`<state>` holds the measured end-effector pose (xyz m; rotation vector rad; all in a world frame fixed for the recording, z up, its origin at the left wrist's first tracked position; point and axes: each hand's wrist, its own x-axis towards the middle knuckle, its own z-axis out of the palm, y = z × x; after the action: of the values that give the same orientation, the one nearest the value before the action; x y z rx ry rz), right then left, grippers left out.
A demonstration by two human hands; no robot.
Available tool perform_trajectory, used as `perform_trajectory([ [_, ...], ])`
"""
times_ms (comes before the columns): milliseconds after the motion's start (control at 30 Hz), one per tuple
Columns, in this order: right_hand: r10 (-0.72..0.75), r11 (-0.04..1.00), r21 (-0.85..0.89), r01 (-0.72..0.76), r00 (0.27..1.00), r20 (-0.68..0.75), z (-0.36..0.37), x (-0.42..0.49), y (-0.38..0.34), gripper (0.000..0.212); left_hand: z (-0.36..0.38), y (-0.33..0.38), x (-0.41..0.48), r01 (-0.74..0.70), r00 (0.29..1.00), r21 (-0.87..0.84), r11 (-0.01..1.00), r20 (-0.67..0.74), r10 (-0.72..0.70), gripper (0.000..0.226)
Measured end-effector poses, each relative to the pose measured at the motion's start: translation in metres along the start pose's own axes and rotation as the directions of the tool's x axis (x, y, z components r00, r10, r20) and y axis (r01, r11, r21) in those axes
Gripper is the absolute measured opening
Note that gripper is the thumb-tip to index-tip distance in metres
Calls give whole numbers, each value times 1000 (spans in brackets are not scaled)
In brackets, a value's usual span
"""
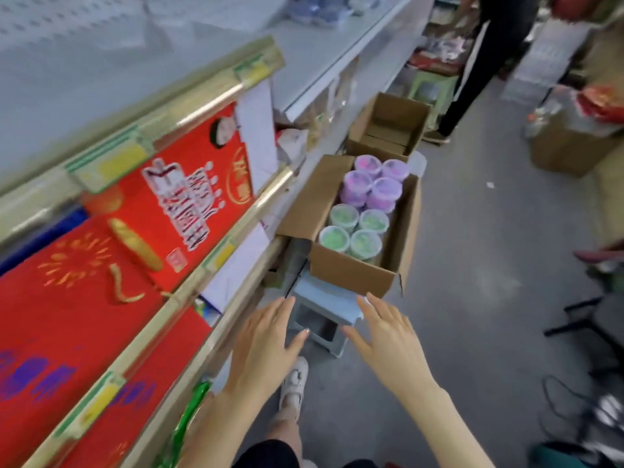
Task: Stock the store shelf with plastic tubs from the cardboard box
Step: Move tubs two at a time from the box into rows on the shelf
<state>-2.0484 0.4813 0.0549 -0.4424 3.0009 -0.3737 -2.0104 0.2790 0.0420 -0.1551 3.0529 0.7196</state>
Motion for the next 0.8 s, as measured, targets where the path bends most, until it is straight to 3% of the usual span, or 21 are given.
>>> perform_trajectory([
  [233,239,959,118,-256,961,142,13,79,41,64,45,-6,110,-25,977,-42,999,210,33,65],
  [367,359,895,199,-400,909,211,22,123,55,83,62,-11,166,-3,963,-75,997,270,23,63],
  [500,389,863,231,-450,882,265,36,160,73,64,83,-12,219,26,947,-76,997,320,0,63],
  [800,404,791,281,-544,808,428,86,273,147,57,151,0,309,264,915,-153,952,353,-197,57],
])
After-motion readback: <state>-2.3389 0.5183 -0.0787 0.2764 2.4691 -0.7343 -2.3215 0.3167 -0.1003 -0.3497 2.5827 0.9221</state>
